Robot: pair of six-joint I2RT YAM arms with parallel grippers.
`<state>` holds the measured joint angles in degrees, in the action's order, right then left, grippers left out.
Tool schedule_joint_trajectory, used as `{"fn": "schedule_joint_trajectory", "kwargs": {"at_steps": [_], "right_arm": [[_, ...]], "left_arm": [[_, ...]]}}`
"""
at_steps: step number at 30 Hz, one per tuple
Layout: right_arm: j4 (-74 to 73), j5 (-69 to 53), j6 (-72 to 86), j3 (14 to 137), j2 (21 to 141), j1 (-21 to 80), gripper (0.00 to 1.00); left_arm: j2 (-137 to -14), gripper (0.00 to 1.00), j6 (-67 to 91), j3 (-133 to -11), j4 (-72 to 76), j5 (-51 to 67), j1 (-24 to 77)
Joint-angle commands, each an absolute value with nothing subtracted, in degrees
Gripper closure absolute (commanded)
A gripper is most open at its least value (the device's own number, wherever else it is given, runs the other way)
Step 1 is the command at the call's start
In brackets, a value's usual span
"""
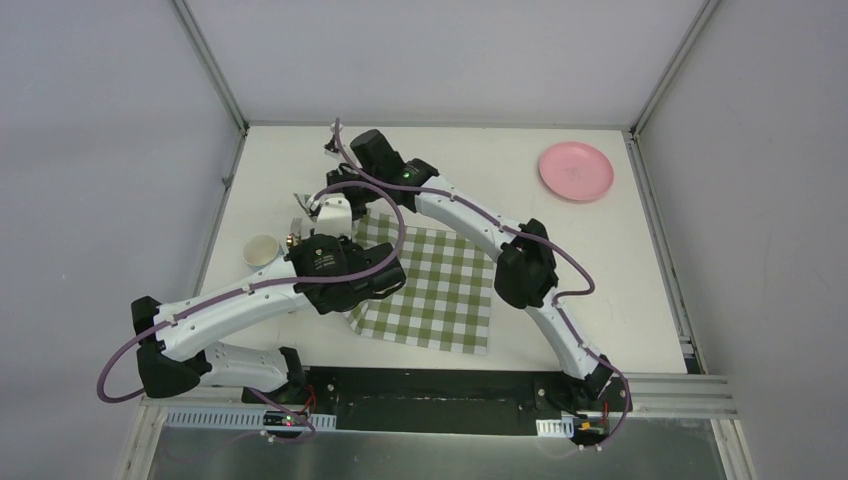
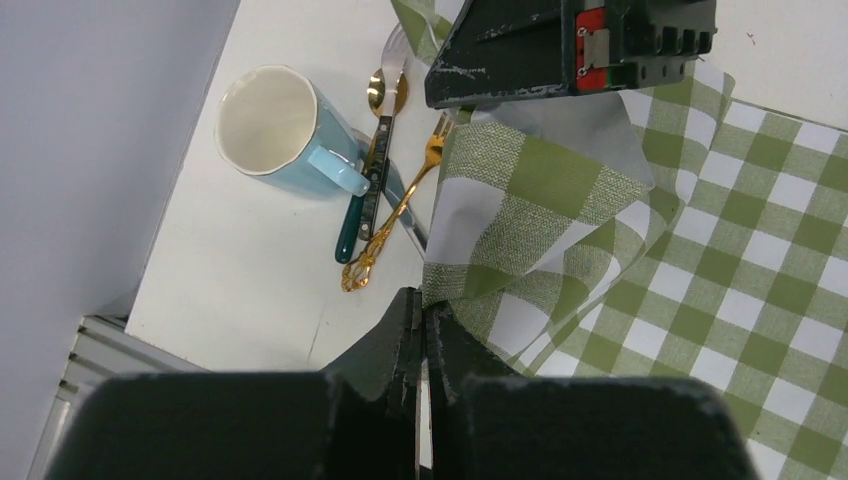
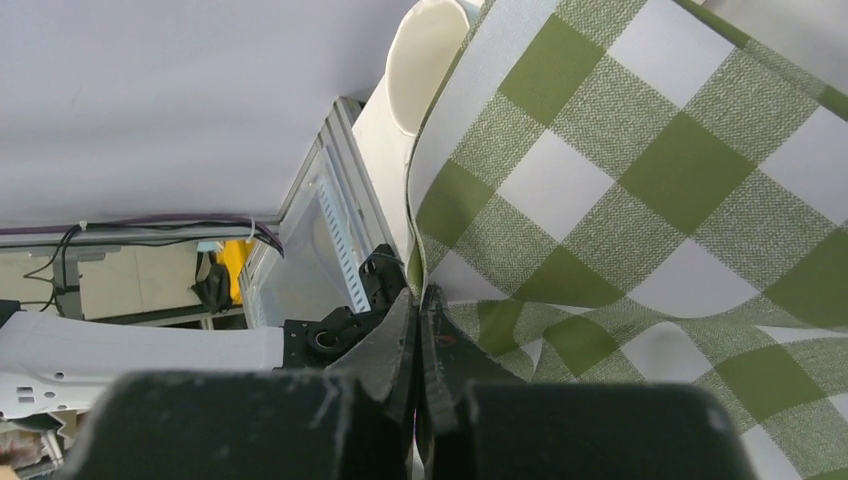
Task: Set the dinner table for one person
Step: Flatten out the napkin at the center of the board.
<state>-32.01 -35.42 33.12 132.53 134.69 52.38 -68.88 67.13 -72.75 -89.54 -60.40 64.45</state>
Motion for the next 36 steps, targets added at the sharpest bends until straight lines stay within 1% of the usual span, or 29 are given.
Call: {"fn": "schedule_joint_trajectory", "kwargs": {"at_steps": [1, 2, 3, 4, 6, 7, 8, 9, 11, 19, 28, 36], "right_arm": [[-30.13, -42.26, 33.38, 135.58, 134.89, 53.39, 1.0], [-29.77, -42.73, 33.47, 135.6, 135.05, 53.34, 1.0], [-29.39, -43.24, 33.41, 135.61, 135.2, 53.37, 1.0], [-29.03, -43.65, 33.54, 135.68, 135.33, 53.4, 1.0], [-28.55, -44.0, 33.63, 135.83, 135.67, 53.38, 1.0], [-28.3, -44.08, 33.78, 135.94, 135.84, 53.35, 1.0], [-28.0, -44.23, 33.94, 136.04, 136.1, 53.37, 1.0], [-27.58, -44.66, 34.18, 136.34, 136.37, 53.31, 1.0], [-26.18, -45.91, 35.16, 136.94, 137.09, 53.42, 1.0], [-16.82, -51.93, 41.53, 137.31, 139.36, 53.78, 1.0], [-4.98, -54.94, 48.39, 136.75, 140.67, 54.39, 1.0], [-3.25, -55.18, 49.6, 136.73, 142.13, 55.02, 1.0]], "left_arm": [[-68.89, 1.0, 69.35, -73.19, -89.59, -64.68, 64.07], [-68.54, 1.0, 69.73, -72.8, -89.5, -64.62, 64.07], [-68.08, 0.98, 70.27, -72.38, -89.55, -64.6, 64.09], [-67.58, 0.87, 71.22, -71.89, -89.7, -64.6, 64.08], [-66.16, 0.54, 72.31, -70.73, -89.49, -64.2, 64.07], [-65.53, 0.35, 72.75, -70.22, -89.4, -64.17, 64.09], [-64.96, 0.13, 72.89, -69.82, -89.31, -64.16, 64.08], [-64.49, 0.02, 73.13, -69.53, -89.34, -64.3, 64.07], [-63.68, 0.01, 73.43, -69.14, -89.46, -64.44, 64.07], [-63.66, 0.01, 73.72, -69.47, -89.63, -64.93, 64.07], [-63.58, 0.01, 74.22, -69.97, -89.48, -65.13, 64.07], [-63.01, 0.01, 74.27, -70.36, -89.11, -65.13, 64.07]]}}
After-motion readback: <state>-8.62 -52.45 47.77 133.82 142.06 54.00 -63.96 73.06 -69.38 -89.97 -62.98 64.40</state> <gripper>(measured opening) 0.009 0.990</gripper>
